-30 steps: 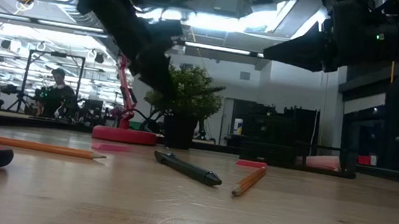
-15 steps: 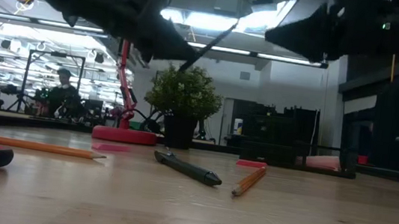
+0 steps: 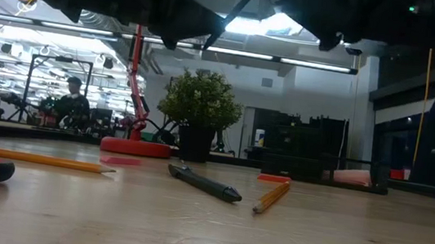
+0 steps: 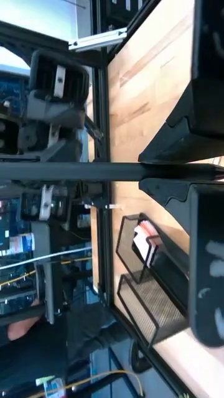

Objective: Pick and place office supplies into organizer
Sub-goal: Put the top black pen into the black desk organizer

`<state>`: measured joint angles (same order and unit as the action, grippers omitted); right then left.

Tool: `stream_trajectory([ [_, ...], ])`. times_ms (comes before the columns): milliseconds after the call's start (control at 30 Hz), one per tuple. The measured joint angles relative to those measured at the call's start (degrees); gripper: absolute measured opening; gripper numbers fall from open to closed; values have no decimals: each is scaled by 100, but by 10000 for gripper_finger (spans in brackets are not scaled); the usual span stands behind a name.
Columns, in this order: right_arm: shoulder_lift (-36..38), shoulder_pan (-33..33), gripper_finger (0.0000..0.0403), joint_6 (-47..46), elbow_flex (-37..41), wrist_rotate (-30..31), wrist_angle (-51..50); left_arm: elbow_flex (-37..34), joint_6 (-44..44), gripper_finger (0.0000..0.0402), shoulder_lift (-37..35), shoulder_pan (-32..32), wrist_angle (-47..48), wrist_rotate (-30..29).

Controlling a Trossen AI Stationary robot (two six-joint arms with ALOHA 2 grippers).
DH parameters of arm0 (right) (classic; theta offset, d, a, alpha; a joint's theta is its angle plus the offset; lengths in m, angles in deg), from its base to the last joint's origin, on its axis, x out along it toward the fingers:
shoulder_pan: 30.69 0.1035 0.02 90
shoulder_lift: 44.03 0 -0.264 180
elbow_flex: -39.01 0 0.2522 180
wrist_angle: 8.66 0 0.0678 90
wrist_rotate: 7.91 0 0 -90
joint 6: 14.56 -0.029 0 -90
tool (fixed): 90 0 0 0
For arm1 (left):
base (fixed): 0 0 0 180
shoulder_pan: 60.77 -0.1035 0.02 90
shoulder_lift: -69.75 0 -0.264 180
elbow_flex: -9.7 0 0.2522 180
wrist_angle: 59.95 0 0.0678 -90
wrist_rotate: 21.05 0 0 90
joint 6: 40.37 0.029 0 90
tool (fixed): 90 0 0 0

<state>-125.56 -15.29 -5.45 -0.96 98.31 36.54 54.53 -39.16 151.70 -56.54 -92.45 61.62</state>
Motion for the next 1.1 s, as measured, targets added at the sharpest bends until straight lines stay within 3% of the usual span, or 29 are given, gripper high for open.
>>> stream_trajectory([
  [367, -452, -232, 123, 33, -552, -108, -67, 2, 4, 21, 526, 143, -673, 0],
  [633, -727, -350, 123, 43, -812, -124, -37, 7, -1, 22, 542, 177, -942, 393],
  [1100, -763, -361, 123, 319, -1061, -316, 0, 7, 50, 22, 542, 173, -899, 402],
])
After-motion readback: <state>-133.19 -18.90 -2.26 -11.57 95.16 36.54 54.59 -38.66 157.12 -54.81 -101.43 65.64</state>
